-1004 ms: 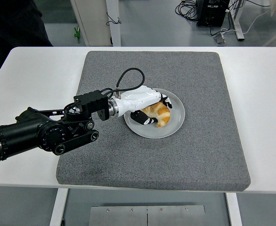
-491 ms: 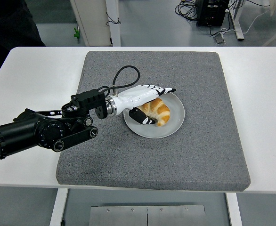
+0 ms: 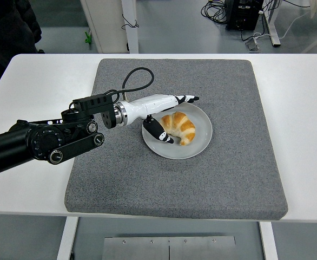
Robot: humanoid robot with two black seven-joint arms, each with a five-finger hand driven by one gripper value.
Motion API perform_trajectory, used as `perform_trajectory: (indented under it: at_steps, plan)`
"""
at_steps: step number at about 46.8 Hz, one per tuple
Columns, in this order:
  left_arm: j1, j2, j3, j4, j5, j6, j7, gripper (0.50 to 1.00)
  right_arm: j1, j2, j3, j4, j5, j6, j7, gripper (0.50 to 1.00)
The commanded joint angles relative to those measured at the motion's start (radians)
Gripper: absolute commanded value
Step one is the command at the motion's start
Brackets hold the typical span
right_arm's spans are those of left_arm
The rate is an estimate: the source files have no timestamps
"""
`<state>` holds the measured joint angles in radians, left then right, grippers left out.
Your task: Place the bread on the plate
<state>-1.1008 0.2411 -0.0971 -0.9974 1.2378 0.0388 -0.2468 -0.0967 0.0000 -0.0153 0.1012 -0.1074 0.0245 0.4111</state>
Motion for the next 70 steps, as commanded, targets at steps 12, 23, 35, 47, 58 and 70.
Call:
perform_trajectory:
  at_steps: [12,23,35,47,58,70]
  plan:
    - [0.004,0.061,-0.180,0.002,-0.162,-0.109,-0.043,0.972,0.000,0.000,0.000,0.000,0.000,0.000,0.000,1.000]
    - [0.006,0.104,-0.259,0.011,-0.284,-0.109,-0.057,0.974,0.000,0.000,0.000,0.000,0.000,0.000,0.000,1.000]
    - [0.044,0.116,-0.305,0.060,-0.530,-0.065,-0.058,0.974,0.000,0.000,0.000,0.000,0.000,0.000,0.000,1.000]
    - [0.045,0.098,-0.306,0.220,-0.774,-0.050,-0.065,0.974,0.000,0.000,0.000,0.000,0.000,0.000,0.000,1.000]
    - [0.052,0.021,-0.312,0.398,-0.882,-0.060,-0.140,0.974,0.000,0.000,0.000,0.000,0.000,0.000,0.000,1.000]
    - [0.052,-0.118,-0.316,0.588,-0.997,-0.060,-0.143,0.972,0.000,0.000,0.000,0.000,0.000,0.000,0.000,1.000]
